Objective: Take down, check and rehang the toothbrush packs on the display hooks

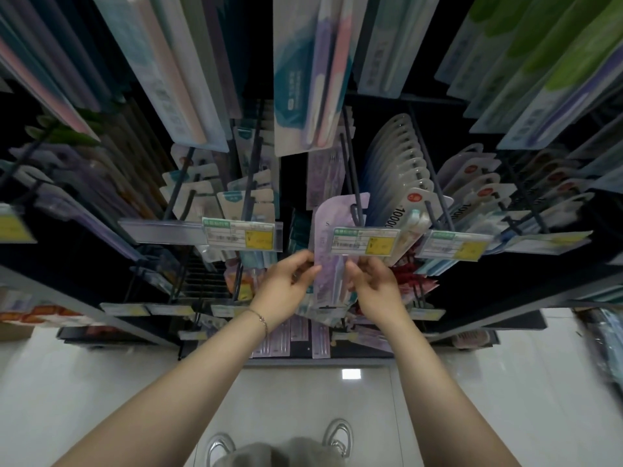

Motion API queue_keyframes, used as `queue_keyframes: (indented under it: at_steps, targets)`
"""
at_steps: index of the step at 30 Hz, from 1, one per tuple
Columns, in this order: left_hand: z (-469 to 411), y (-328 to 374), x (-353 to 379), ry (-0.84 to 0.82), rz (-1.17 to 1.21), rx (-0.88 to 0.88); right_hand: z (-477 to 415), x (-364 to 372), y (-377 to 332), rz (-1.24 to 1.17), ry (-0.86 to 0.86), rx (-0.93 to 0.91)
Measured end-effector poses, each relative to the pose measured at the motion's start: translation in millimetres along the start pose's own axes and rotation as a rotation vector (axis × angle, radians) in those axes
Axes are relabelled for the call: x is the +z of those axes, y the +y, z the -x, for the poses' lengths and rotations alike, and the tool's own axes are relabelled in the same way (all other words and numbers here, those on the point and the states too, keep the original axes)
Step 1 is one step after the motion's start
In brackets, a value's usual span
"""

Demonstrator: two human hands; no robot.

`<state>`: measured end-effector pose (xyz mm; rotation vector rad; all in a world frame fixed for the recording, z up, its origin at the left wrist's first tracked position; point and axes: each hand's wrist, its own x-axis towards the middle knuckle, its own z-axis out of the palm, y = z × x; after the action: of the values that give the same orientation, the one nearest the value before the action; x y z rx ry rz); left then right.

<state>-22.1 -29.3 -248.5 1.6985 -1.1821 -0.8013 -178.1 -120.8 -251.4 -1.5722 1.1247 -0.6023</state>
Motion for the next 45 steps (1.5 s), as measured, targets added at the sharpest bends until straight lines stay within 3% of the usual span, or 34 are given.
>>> queue_keyframes:
  at_steps: [16,21,27,33,36,41,45]
  targets:
    - [-9.0,1.8,5.1,0.092,0.001,-0.104,-9.4,5.4,-7.2,0.173,-0.035,0.037]
    - [-10.6,4.3,8.5,0.122,-0.002,-0.147,-7.9,5.9,-11.1,0.053,-0.011,0.096]
    - [-6.3,-5.7,15.2,0.19,0.009,-0.332,4.6,-5.6,-8.1,-0.002,0.018,0.12]
    - [12.9,3.2,25.9,0.03,-0.146,-0.262,4.8,-38.9,-1.1,0.097,0.246,0.065]
    - [7.4,24.8,42.6,-0.051,-0.09,-0.194,1.8,-56.1,-4.2,0.077,0.396,0.06]
    - [-22.8,55.6,77.1,-0.055,0.05,-0.228,-8.4,-74.0,-8.7,0.001,0.333,0.007]
    - [-44.2,66.9,100.0,-0.048,0.129,-0.258,-25.7,-84.6,-18.9,-0.282,0.308,0.015]
